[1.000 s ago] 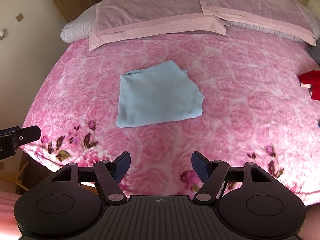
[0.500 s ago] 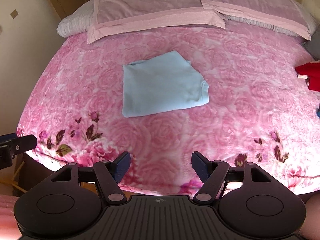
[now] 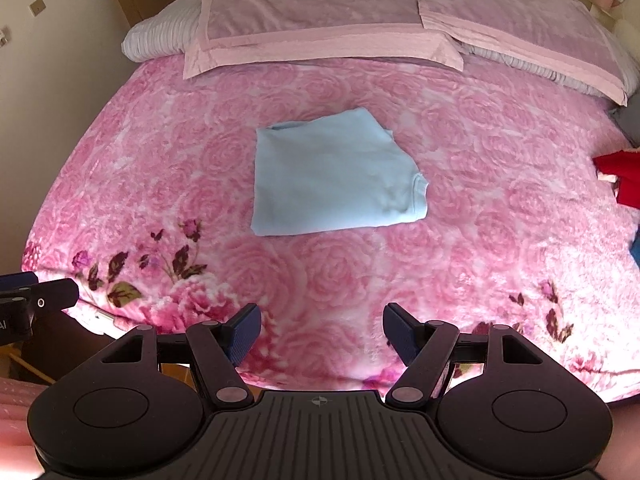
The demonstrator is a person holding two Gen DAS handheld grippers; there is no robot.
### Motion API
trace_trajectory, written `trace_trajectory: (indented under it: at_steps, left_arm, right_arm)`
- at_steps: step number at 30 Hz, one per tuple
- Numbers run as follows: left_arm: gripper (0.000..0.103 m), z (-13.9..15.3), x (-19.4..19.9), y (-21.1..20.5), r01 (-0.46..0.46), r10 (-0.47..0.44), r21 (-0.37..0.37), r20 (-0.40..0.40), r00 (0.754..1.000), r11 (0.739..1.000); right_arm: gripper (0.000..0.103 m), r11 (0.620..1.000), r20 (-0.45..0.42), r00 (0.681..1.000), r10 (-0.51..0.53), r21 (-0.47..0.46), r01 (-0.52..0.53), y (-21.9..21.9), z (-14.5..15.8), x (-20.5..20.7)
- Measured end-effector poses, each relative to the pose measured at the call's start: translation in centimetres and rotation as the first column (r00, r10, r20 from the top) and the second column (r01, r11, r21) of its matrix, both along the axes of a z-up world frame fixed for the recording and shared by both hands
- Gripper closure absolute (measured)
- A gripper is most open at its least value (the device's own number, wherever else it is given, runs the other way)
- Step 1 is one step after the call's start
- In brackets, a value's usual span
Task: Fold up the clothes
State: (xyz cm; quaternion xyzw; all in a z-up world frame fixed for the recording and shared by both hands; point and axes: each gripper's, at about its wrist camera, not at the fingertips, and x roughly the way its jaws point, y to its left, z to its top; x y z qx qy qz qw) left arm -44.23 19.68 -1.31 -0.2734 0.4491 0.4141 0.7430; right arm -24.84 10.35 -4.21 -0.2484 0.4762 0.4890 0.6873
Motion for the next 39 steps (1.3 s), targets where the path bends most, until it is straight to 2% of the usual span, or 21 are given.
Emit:
trace_trajectory:
  at_steps: [9, 15, 20, 24, 28, 31, 36, 39]
  left_arm:
    - [0.048, -2.2, 1.1, 3.5, -0.045, 0.046, -0.066, 0.014, 0.999, 0.997]
    - [0.048, -3.8, 2.4, 7.3, -0.079, 0.094, -0.142, 0.107, 0.990, 0.987]
    - [0.049, -5.6, 4.8, 11.5, -0.093, 0.130, -0.193, 0.187, 0.974, 0.977]
    - [0.049, -9.2, 6.8, 14.9, -0.095, 0.164, -0.260, 0.260, 0.951, 0.961]
    - [0.051, -14.3, 7.8, 17.9, -0.119, 0.242, -0.358, 0.324, 0.915, 0.926]
    - [0.053, -18.1, 8.3, 19.3, -0.144, 0.293, -0.403, 0.340, 0.894, 0.904]
    - [0.053, -23.4, 9.3, 21.7, -0.147, 0.301, -0.406, 0.348, 0.888, 0.902]
    - [0.053, -25.8, 9.6, 23.1, -0.133, 0.299, -0.406, 0.380, 0.875, 0.904]
  right_arm:
    - [0.032, 0.999, -0.004, 1.000, 0.022, -0.033, -0.023, 2.7, -1.6, 2.1]
    - [0.032, 0.999, -0.109, 0.994, -0.028, -0.030, 0.025, 4.8, -4.3, 7.2]
    - [0.032, 0.995, -0.196, 0.977, -0.089, 0.036, 0.098, 6.1, -6.0, 13.3]
    - [0.032, 0.985, -0.256, 0.958, -0.128, 0.083, 0.154, 7.3, -7.8, 18.4]
    - [0.032, 0.977, -0.334, 0.931, -0.146, 0.102, 0.190, 7.9, -11.4, 22.7]
    - [0.033, 0.974, -0.362, 0.920, -0.152, 0.103, 0.201, 8.4, -14.2, 25.2]
    - [0.033, 0.973, -0.380, 0.913, -0.147, 0.109, 0.202, 9.3, -18.7, 28.4]
    - [0.032, 0.973, -0.385, 0.913, -0.133, 0.125, 0.194, 9.7, -21.1, 29.7]
